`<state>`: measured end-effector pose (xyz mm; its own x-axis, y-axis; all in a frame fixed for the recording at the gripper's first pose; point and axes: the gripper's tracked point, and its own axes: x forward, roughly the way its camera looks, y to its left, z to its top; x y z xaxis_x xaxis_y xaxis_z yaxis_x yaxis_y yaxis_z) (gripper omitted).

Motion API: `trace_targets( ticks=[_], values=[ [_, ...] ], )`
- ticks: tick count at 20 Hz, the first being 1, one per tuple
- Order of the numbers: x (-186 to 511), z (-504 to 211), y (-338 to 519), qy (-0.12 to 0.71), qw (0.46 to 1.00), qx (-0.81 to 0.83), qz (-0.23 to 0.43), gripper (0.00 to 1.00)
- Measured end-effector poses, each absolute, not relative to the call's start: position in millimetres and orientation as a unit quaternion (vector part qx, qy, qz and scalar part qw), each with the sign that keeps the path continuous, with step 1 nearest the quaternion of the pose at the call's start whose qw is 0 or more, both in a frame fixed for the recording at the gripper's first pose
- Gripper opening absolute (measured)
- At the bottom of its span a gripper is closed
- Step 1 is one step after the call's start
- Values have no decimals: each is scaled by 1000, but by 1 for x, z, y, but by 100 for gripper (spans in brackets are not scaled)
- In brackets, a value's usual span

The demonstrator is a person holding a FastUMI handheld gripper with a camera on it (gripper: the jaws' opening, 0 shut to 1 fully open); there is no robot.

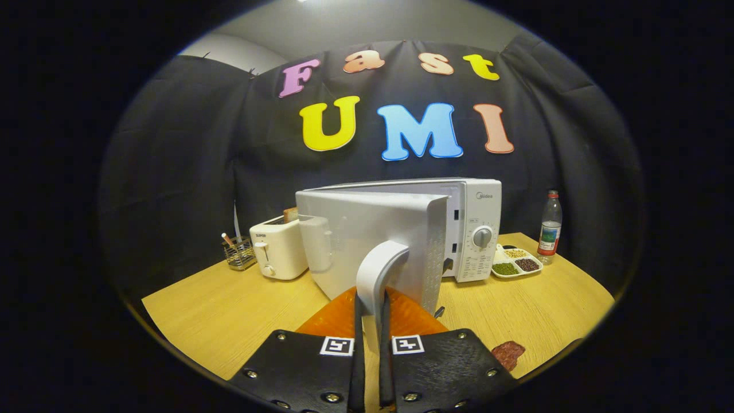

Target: Open the microwave, put the food inside, and close the microwave door.

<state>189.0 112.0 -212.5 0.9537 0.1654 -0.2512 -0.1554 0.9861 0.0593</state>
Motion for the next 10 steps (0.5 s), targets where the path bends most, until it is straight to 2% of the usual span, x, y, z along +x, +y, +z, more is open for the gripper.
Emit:
trace_targets(
  ticks=[6,10],
  values=[
    [157,-209,183,76,989,-34,123,9],
    [147,-209,208,51,993,-57,92,9]
  ],
)
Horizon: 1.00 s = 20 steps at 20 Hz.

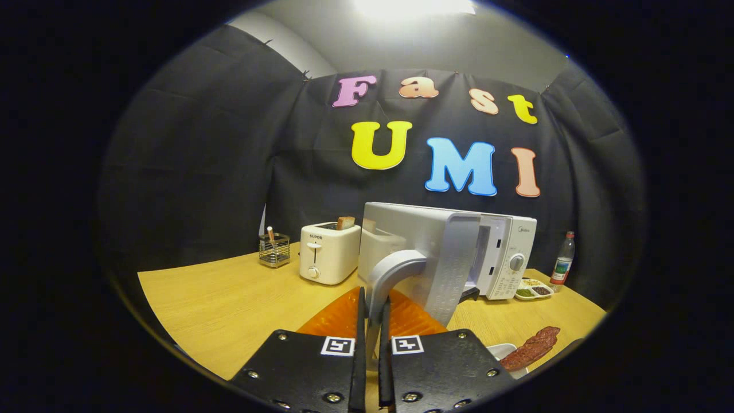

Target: Open the microwave, put the food inside, and close the microwave door.

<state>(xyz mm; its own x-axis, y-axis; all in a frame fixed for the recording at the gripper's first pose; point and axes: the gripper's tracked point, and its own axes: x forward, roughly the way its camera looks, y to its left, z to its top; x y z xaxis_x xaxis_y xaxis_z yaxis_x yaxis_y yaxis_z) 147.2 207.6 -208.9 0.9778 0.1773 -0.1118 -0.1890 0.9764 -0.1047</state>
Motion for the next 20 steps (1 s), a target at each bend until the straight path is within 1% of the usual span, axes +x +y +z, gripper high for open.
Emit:
trace_targets(
  ticks=[6,10,13,15,16,17,18,19,20],
  values=[
    [142,-207,252,31,998,-32,39,9],
    [140,-204,279,-1,998,-62,-8,9],
    [142,-210,289,11,998,-55,-20,10],
    [138,-210,298,28,999,-39,2,23],
    [136,-210,299,34,999,-36,10,41],
    [132,-209,297,39,998,-38,16,50],
    [127,-212,300,47,998,-38,31,60],
    [119,-213,304,56,997,-33,49,66],
    [110,-212,311,61,995,-30,75,77]
  ],
)
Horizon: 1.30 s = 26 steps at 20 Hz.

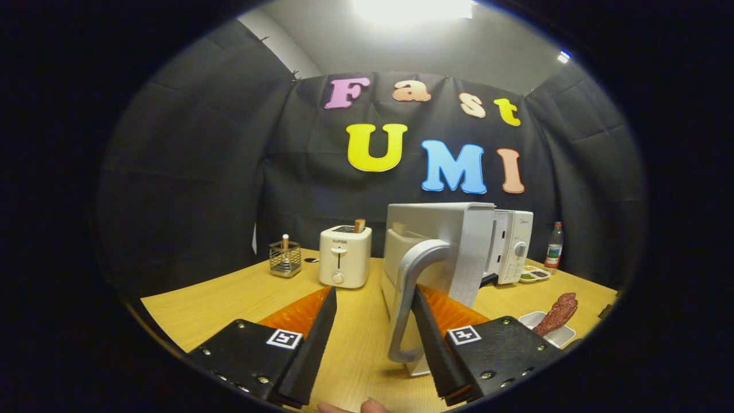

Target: Open the microwave, put the food inside, and close the microwave door.

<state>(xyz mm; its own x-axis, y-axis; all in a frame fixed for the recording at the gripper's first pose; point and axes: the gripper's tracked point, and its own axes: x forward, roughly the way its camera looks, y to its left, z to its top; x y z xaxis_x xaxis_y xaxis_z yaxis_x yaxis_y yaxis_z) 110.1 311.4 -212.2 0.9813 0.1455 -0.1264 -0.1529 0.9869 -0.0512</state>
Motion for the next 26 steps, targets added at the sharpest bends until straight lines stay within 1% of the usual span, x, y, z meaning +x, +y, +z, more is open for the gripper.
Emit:
trace_targets(
  ticks=[2,3,4,6,8,10,12,18,19,22,24,26],
  values=[
    [87,-205,334,59,985,-21,163,80],
    [72,-200,342,55,977,-16,206,84],
    [59,-193,339,48,971,-14,235,98],
    [43,-179,319,36,964,-11,263,97],
    [37,-168,290,32,962,-1,273,97],
    [40,-162,248,35,964,6,263,97],
    [52,-166,191,49,972,2,232,97],
    [102,-199,-1,94,992,55,70,97],
    [108,-210,-15,109,989,77,61,99],
    [120,-239,-47,150,972,173,57,99],
    [126,-257,-49,170,957,226,68,99],
    [126,-271,-37,195,938,272,94,99]
  ],
)
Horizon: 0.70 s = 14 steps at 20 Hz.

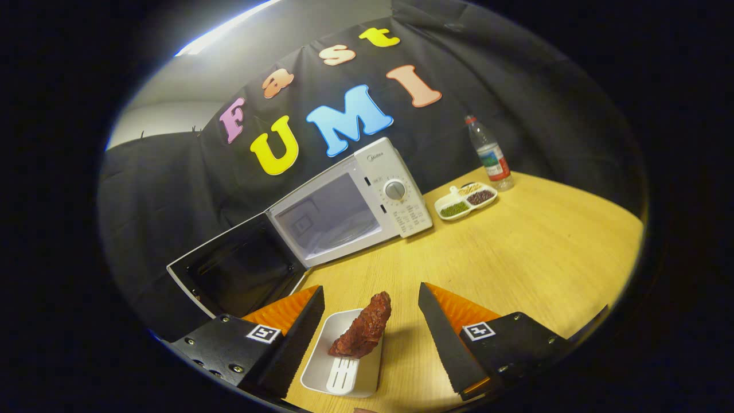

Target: Open the microwave, put the food inside, and close the microwave door.

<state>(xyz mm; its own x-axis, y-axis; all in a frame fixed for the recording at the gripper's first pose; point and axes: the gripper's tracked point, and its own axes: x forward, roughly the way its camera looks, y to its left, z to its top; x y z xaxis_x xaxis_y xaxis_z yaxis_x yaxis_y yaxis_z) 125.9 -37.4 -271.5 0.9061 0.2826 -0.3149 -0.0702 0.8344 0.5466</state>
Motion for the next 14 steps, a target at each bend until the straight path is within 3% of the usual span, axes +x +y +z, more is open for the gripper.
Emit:
trace_targets(
  ticks=[1,2,5,7,8,9,10,14],
  values=[
    [125,-277,-30,204,927,296,109,99],
    [128,-283,-30,212,920,311,112,79],
    [130,-296,-25,224,911,326,121,76],
    [135,-298,-35,213,904,358,99,34],
    [135,-294,-30,210,897,374,106,26],
    [138,-288,-36,211,892,385,109,24],
    [132,-293,-37,212,882,408,103,13],
    [131,-289,-32,219,870,430,101,13]
  ],
)
